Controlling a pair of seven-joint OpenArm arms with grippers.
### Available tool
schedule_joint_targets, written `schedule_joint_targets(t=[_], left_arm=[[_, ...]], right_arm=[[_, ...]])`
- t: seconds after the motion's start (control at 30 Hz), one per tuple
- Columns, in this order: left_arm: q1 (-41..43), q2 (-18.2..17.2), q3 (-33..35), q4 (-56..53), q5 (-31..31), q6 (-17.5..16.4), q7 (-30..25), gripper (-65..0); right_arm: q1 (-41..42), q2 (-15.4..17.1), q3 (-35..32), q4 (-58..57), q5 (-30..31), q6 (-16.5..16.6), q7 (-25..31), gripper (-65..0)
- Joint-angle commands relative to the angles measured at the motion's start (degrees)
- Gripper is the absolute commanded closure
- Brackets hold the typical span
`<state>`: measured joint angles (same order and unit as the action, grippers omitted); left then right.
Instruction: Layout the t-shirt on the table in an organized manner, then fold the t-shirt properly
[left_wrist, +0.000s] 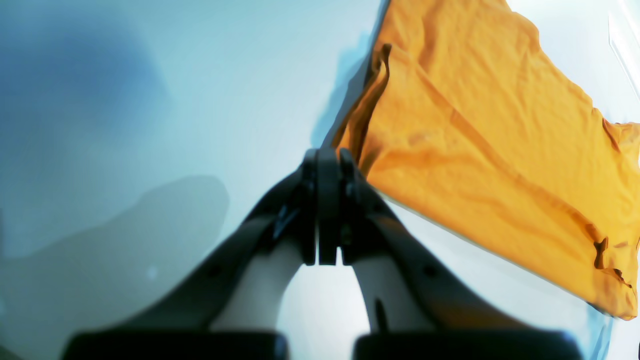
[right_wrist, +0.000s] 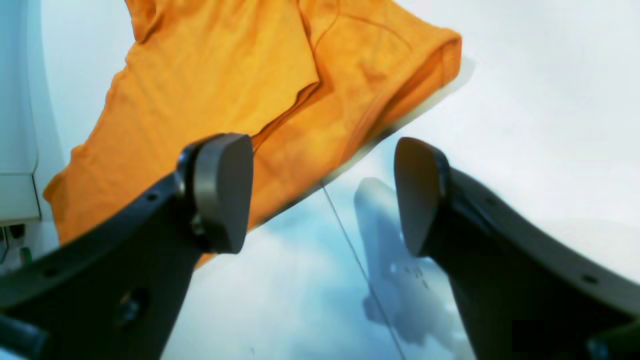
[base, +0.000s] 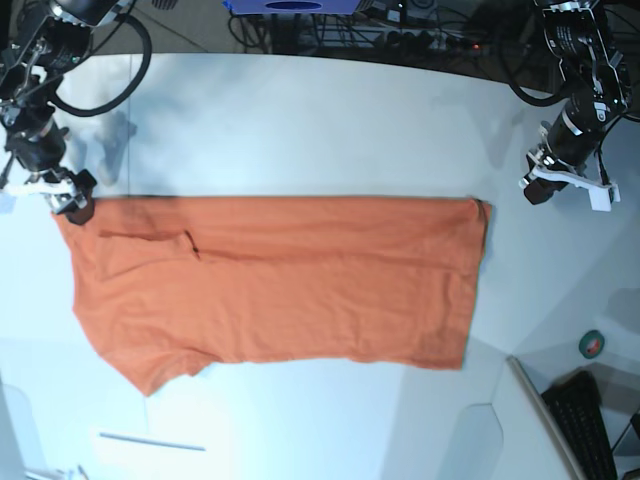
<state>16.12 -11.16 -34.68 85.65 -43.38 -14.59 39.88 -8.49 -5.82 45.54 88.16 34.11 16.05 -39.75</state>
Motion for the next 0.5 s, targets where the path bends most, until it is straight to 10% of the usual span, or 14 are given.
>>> schedule_joint_targets(t=[0.0,0.17,0.47], left_arm=[[-0.1,-1.0,-0.2,0.9,-0.5,-0.2,-1.0,0.0],[0.0,-1.0,-0.2,0.9,-0.5,-0.2,-1.0,-2.8],[0.0,-1.0,-0.3,0.9,-0.5,-0.2,-1.0,-41.0]], right_arm=[[0.4,0.7,0.3,0.9,0.9,0.4,1.0,-41.7],[0.4,0.7,0.3,0.9,0.9,0.4,1.0,-41.7],[-0.5,0.8,0.3,0.9,0.8,0.4,6.2,-41.7]])
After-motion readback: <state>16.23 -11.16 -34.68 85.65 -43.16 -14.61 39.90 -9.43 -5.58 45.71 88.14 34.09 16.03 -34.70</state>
